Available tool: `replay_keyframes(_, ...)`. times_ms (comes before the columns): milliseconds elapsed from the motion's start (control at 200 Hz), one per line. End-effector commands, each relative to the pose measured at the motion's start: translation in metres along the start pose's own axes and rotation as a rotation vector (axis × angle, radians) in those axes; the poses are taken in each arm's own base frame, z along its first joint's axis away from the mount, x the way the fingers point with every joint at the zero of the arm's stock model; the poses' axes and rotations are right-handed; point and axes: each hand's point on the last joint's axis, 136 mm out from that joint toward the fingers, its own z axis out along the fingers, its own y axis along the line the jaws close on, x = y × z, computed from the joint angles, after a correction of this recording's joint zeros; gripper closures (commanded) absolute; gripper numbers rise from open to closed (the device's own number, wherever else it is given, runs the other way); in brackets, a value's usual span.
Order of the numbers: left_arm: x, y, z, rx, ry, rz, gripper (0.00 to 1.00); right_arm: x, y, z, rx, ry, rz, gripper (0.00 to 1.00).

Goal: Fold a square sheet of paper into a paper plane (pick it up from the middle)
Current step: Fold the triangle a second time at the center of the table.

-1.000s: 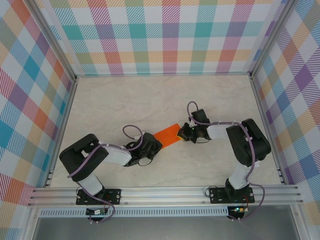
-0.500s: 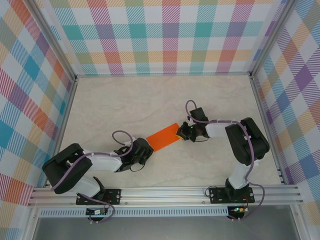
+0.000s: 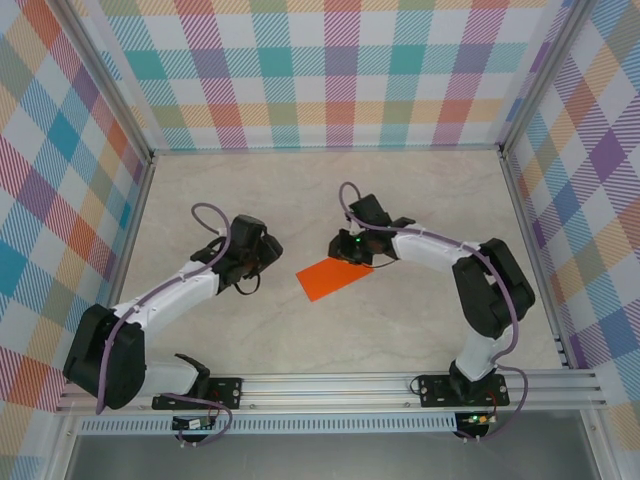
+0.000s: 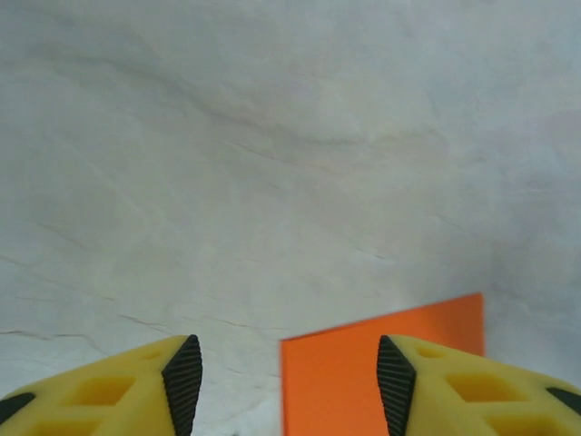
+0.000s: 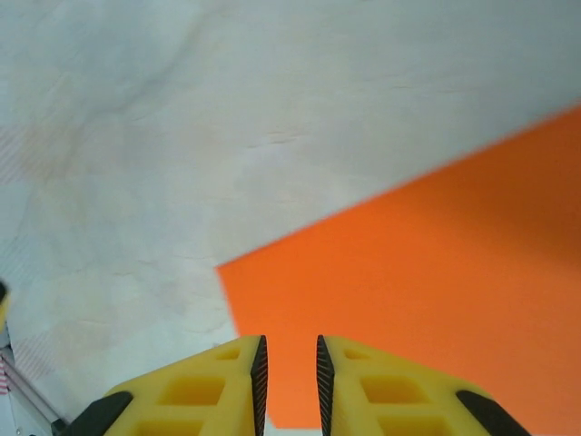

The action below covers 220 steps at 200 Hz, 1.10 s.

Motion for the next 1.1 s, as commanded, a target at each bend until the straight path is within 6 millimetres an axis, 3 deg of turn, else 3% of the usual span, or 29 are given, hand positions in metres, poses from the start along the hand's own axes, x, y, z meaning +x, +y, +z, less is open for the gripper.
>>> replay_keyframes(0,-0.003,0.032,-0.005,-0.130,0.045,0.067,0.34,0.016,0.006,0.029,0.066,0.074,-0.004,0.75)
replay_keyframes(175,-0.023,0.042,-0.007,-0.175,0.011,0.045,0.18,0.025,0.024,0.063,0.101,0.129,-0.020,0.75)
replay_keyframes(425,-0.027,0.044,-0.003,-0.185,0.029,0.060,0.05,0.050,0.014,0.083,0.167,0.222,-0.047,0.74)
replay_keyframes(595,-0.023,0.041,0.003,-0.177,0.074,0.088,0.00,0.095,-0.010,0.072,0.206,0.360,-0.162,0.74)
replay_keyframes(695,-0.018,0.035,0.007,-0.148,0.105,0.095,0.00,0.129,-0.038,0.052,0.226,0.460,-0.236,0.72)
replay_keyframes(755,-0.014,0.029,0.011,-0.112,0.130,0.102,0.00,0.138,-0.051,0.037,0.255,0.475,-0.273,0.70)
replay_keyframes(835,-0.005,0.019,0.016,-0.047,0.173,0.108,0.00,0.133,-0.050,0.019,0.269,0.432,-0.302,0.65)
replay_keyframes(995,0.016,-0.002,0.019,0.060,0.265,0.121,0.00,0.086,-0.015,-0.009,0.230,0.200,-0.241,0.48)
replay_keyframes(1095,0.031,-0.011,0.016,0.107,0.311,0.135,0.00,0.062,-0.022,-0.018,0.267,0.097,-0.144,0.45)
